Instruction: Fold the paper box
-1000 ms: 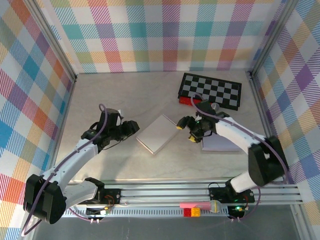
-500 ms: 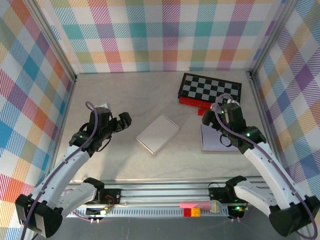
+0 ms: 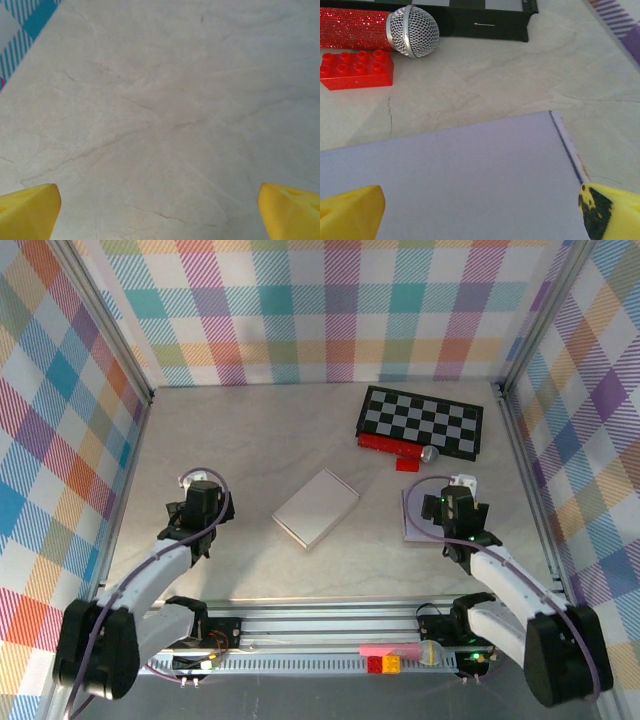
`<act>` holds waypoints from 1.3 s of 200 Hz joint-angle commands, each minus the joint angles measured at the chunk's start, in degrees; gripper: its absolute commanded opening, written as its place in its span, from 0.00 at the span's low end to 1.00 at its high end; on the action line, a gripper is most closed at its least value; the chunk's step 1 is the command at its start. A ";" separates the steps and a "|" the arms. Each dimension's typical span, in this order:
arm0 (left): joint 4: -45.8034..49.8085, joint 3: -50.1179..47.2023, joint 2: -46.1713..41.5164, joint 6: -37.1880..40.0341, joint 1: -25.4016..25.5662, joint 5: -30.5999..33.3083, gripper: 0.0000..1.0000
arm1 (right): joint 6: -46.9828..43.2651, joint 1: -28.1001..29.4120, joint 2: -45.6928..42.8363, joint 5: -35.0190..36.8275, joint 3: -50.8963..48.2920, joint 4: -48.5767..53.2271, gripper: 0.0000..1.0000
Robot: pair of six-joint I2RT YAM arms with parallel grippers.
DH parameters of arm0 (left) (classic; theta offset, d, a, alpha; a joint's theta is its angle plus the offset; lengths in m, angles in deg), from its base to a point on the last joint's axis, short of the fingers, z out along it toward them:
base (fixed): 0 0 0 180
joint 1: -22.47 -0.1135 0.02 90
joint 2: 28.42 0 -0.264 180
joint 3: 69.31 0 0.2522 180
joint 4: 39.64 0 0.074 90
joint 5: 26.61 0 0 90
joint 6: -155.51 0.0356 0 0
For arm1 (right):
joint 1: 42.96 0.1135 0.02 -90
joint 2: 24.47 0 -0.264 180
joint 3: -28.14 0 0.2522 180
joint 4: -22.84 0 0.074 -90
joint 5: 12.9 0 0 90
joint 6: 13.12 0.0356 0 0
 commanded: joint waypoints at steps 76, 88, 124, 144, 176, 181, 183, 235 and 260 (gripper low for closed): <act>-31.03 5.90 23.47 2.87 -10.82 -19.16 1.00 | -8.93 -11.87 27.02 -24.06 4.71 -39.22 0.99; -34.60 5.35 25.26 2.23 -11.25 -20.05 1.00 | -8.96 -12.07 29.66 -24.84 1.94 -46.77 0.99; -48.87 -3.58 23.17 4.79 -10.64 -24.10 1.00 | -8.83 -12.13 28.40 -23.91 -2.65 -53.98 0.99; -66.73 -8.77 29.83 5.09 -10.19 -23.12 1.00 | -8.34 -12.03 28.53 -22.48 -4.65 -57.69 0.99; -50.97 -2.35 28.04 7.02 -7.63 -20.69 1.00 | -8.05 -11.13 29.56 -18.96 2.25 -45.94 0.99; -51.85 -2.49 28.30 7.03 -7.73 -20.69 1.00 | -8.08 -11.13 29.54 -19.12 2.04 -46.38 0.99; -52.21 -2.59 28.40 7.01 -7.73 -20.68 1.00 | -8.19 -11.11 29.44 -19.11 2.03 -46.19 0.99; -52.11 -2.66 28.16 7.27 -7.52 -20.61 1.00 | -8.50 -11.12 29.32 -19.72 1.75 -46.63 0.99; -51.51 -2.29 28.20 7.85 -7.03 -19.99 1.00 | -9.67 -11.07 29.65 -22.84 2.90 -44.84 0.99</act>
